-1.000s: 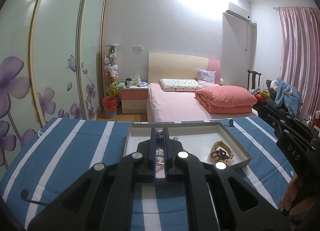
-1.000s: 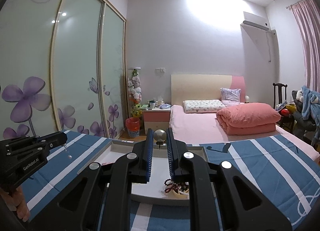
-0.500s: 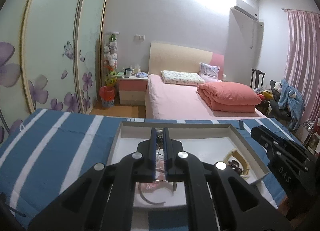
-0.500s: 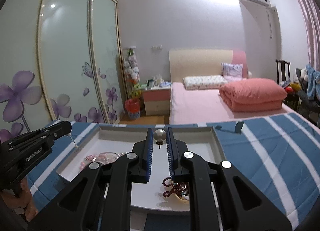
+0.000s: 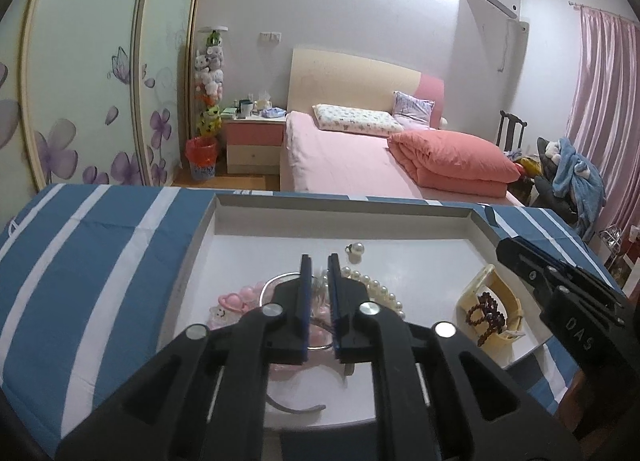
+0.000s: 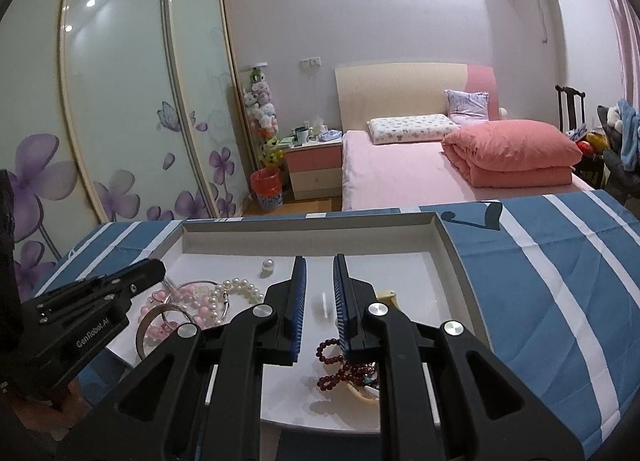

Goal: Organize jewelry
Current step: 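Carry the earrings over the tray with the left tool while the right tool carries the stud there, then open both tools to release the earrings and stud into the tray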

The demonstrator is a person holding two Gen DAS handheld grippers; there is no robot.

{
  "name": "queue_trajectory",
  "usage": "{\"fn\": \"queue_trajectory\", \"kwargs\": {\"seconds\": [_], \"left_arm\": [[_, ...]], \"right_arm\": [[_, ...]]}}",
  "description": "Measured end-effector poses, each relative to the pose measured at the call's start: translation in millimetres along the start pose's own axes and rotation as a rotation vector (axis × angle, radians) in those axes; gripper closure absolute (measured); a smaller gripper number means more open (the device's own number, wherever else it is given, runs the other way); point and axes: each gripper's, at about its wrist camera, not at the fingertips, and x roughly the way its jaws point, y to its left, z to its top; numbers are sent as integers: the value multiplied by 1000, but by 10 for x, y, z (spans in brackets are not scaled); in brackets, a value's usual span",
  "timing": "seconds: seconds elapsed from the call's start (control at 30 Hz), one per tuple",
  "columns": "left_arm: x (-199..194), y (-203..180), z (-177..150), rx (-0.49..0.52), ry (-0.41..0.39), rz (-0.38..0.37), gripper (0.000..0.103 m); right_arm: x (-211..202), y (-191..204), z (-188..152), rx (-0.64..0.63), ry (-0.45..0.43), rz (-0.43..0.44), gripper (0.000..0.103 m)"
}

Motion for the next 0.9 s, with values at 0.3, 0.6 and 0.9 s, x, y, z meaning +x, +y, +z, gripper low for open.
{"fn": "queue_trajectory", "kwargs": {"seconds": [0.3,0.6,0.9], "left_arm": [[-60,63,17,-43,-10,-27,65],[-677,378,151,-118,-119,9,41],[-1529,513,-92,-100,-223,63,15]], "right_arm": [[-69,-55,46,22,-35,-14,62],[-523,42,141,-6,-99,-16,37],[-1115,188,-11,-49,-154,-2,10]]}}
